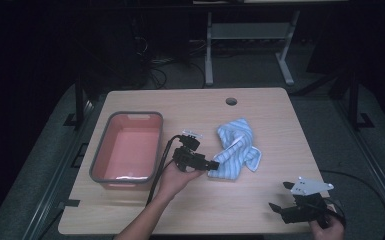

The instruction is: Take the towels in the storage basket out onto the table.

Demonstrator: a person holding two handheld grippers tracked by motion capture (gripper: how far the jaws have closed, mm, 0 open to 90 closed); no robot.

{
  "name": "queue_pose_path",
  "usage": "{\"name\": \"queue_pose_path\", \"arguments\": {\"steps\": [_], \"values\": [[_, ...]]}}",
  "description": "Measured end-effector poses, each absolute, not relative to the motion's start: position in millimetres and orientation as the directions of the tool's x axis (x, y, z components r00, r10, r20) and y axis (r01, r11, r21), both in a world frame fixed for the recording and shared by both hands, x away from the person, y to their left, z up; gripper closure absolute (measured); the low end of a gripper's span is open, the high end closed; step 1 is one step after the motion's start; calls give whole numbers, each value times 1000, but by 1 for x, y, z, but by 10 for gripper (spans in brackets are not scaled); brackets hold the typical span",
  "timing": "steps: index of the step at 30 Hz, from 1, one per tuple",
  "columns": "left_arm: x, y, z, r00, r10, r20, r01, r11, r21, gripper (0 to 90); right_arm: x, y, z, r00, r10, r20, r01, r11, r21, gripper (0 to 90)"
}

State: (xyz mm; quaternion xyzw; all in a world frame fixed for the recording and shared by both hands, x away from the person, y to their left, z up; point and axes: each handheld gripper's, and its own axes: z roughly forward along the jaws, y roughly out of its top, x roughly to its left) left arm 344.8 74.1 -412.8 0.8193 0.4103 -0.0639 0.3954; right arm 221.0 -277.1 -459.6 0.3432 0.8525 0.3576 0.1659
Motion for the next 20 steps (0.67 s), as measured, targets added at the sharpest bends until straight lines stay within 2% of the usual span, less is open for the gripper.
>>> {"name": "queue_pose_path", "arguments": {"steps": [14, 18, 20], "values": [[298, 93, -421, 685, 580, -441, 693, -332, 640, 280, 218, -277, -459, -700, 713, -33, 474, 500, 725, 138], [282, 99, -424, 692, 582, -427, 676, -315, 666, 275, 217, -275, -459, -704, 709, -41, 470, 508, 722, 138], [273, 102, -425, 700, 598, -391, 653, -312, 690, 274, 217, -274, -459, -706, 707, -44, 468, 512, 720, 138]]}}
